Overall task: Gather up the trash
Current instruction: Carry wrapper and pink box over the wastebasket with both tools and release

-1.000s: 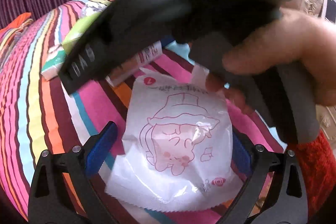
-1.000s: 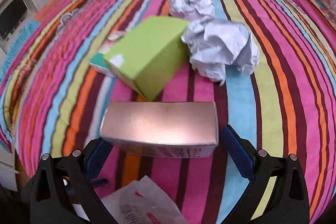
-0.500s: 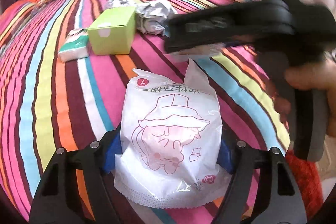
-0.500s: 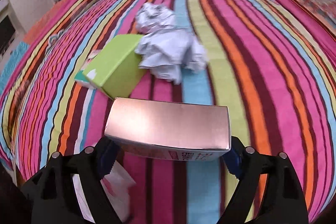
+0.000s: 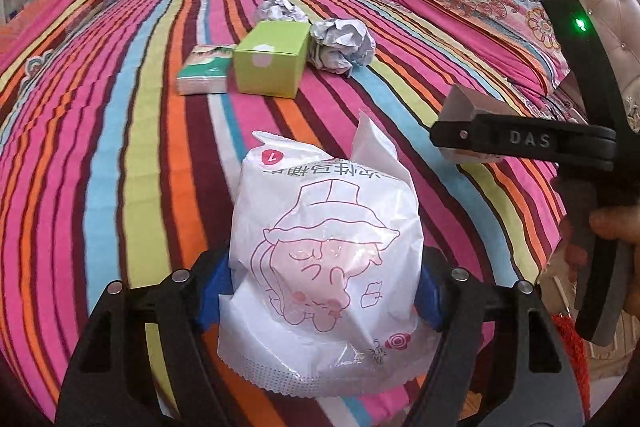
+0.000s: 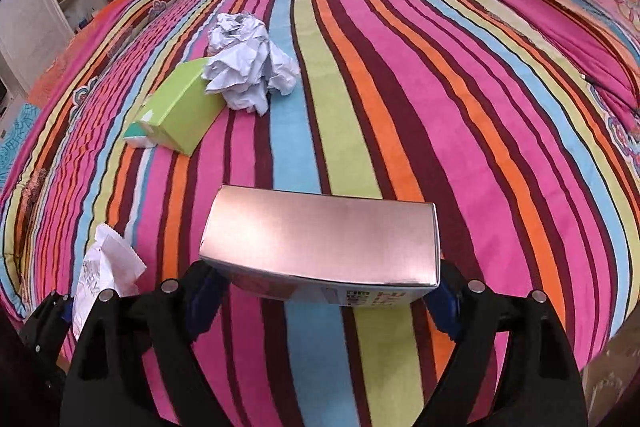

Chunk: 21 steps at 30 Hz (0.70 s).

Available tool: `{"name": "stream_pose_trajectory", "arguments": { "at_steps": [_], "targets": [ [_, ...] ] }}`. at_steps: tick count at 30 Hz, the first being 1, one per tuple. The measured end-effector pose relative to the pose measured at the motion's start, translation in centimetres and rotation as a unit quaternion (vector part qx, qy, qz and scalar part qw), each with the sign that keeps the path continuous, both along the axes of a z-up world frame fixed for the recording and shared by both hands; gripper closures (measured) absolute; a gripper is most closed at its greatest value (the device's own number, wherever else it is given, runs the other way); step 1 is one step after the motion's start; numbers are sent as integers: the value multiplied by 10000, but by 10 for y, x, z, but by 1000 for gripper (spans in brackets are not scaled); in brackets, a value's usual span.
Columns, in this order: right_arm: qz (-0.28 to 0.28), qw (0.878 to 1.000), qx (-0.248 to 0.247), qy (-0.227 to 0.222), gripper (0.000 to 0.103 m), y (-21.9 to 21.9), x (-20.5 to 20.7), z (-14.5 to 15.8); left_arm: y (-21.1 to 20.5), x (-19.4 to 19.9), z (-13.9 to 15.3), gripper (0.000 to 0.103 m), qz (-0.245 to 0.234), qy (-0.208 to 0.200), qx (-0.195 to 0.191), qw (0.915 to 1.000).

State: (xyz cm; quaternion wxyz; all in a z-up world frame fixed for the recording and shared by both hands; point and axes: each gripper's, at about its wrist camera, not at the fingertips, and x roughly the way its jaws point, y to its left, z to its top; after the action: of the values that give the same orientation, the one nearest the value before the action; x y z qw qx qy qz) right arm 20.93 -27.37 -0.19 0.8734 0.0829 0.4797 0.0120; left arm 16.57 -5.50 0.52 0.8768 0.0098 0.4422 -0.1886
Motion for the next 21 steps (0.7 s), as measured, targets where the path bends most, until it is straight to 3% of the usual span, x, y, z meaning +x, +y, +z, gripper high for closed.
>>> {"name": "stream_pose_trajectory", "arguments": {
  "at_steps": [7, 11, 15, 21],
  "targets": [
    [-205, 9997, 84, -110, 23, 1, -32, 9, 17, -32, 13, 31, 76, -67, -102, 9999],
    [-284, 9973, 585, -338, 23, 0, -75, 16, 32, -65, 15, 31, 138, -88, -150, 9998],
    [-83, 9958, 765, -487, 23, 15, -128, 15, 47, -110, 12, 31, 172, -31, -311, 9994],
    [-26, 9942, 1071, 90, 23, 38, -188, -27, 52, -172, -18, 31, 89, 392, -413, 9983]
  ]
}}
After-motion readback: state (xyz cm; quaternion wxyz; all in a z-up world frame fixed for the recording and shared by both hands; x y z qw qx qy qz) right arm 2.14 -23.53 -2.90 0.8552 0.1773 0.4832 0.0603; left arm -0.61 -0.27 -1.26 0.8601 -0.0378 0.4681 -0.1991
